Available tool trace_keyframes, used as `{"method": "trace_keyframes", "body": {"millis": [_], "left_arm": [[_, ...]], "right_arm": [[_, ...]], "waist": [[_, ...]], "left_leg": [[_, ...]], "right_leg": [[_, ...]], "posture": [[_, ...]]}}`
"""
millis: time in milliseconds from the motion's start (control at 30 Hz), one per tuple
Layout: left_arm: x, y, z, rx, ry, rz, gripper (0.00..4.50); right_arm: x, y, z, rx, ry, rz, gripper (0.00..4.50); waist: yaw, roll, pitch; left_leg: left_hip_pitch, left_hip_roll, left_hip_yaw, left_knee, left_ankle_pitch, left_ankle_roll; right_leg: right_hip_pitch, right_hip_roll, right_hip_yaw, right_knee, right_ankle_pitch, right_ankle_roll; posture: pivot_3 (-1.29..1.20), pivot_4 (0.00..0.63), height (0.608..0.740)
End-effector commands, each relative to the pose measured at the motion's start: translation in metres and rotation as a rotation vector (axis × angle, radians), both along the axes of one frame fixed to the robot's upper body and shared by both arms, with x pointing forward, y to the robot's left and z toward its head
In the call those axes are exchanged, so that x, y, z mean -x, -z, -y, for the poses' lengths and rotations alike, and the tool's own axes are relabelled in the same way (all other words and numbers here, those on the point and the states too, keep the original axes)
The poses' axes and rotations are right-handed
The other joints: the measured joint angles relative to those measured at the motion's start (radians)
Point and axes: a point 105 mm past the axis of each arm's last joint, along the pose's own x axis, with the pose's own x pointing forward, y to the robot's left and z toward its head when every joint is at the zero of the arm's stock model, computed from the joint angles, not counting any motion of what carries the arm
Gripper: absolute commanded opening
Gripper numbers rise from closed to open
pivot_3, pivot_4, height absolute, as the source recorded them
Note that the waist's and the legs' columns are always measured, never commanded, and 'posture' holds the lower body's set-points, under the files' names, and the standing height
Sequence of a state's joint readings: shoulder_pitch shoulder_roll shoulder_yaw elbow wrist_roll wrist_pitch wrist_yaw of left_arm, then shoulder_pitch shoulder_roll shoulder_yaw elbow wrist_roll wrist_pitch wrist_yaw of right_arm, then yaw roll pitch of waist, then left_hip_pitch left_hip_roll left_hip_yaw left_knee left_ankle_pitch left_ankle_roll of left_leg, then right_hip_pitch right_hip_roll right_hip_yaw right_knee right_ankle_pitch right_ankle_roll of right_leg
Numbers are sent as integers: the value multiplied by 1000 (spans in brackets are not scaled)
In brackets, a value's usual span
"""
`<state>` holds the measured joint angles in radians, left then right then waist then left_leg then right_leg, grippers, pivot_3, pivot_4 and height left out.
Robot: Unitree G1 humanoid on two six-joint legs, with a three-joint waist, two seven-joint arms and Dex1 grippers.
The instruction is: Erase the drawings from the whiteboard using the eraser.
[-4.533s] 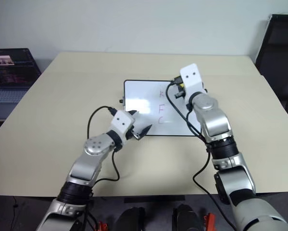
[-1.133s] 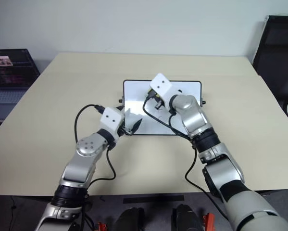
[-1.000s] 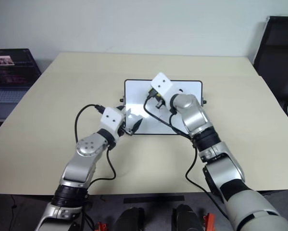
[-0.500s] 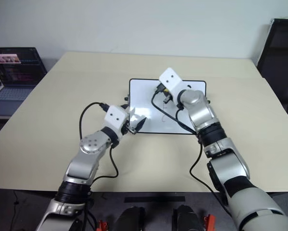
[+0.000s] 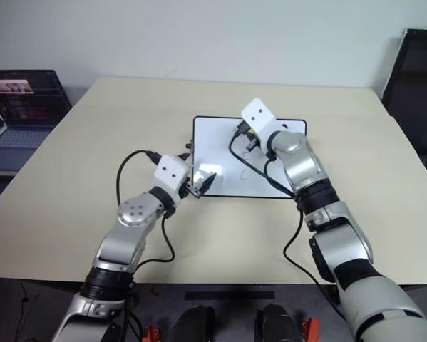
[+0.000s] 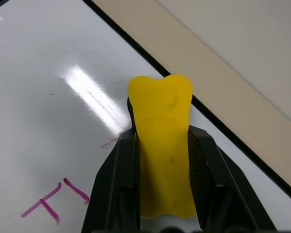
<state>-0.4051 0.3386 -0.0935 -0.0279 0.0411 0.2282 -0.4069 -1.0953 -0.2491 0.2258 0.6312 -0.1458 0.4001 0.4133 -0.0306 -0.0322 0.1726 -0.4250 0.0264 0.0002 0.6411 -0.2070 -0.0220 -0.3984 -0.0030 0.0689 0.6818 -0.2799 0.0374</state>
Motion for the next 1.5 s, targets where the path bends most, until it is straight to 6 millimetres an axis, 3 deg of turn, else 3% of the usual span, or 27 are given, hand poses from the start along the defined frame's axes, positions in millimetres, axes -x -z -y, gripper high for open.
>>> {"method": "trace_keyframes", "body": {"millis": [33, 300, 633, 933, 1167, 1500], "left_arm": [[2, -17, 1, 1, 14, 60, 4500], [3, -17, 0, -4, 15, 59, 4500], [5, -19, -5, -13, -5, 64, 4500], [10, -18, -11, -8, -37, 62, 4500], [10, -17, -8, -3, -37, 61, 4500], [4, -17, 4, 1, 11, 60, 4500]], "right_arm": [[-7, -1, 20, 10, 77, 4, 973], [-8, 1, 18, 7, 77, 3, 973], [9, 27, -43, -30, -56, -66, 973], [15, 38, -59, -28, -100, -103, 973], [14, 35, -53, -19, -91, -93, 973], [-6, 13, 13, 15, 58, -35, 973]], "waist": [[0, 0, 0], [0, 0, 0], [-30, 0, 0], [-45, 0, 0], [-48, 0, 0], [-14, 0, 0]], "left_leg": [[0, 0, 0, 1, 0, 0], [3, 0, 0, 2, 0, 0], [10, 2, 0, 0, 0, 0], [10, 2, -1, -1, 0, 0], [10, 2, -1, -1, 0, 0], [10, 0, -1, 0, 0, 1]], "right_leg": [[0, 0, 0, 0, 0, 0], [4, 0, -1, -1, 0, 0], [8, 1, 2, -1, 0, 0], [8, 1, 2, -1, 0, 0], [8, 1, 2, -1, 0, 0], [10, 0, 1, -2, 0, 1]], "posture": [[0, 150, 740], [0, 150, 740], [0, 150, 740], [0, 150, 740], [0, 150, 740], [0, 150, 740]]}}
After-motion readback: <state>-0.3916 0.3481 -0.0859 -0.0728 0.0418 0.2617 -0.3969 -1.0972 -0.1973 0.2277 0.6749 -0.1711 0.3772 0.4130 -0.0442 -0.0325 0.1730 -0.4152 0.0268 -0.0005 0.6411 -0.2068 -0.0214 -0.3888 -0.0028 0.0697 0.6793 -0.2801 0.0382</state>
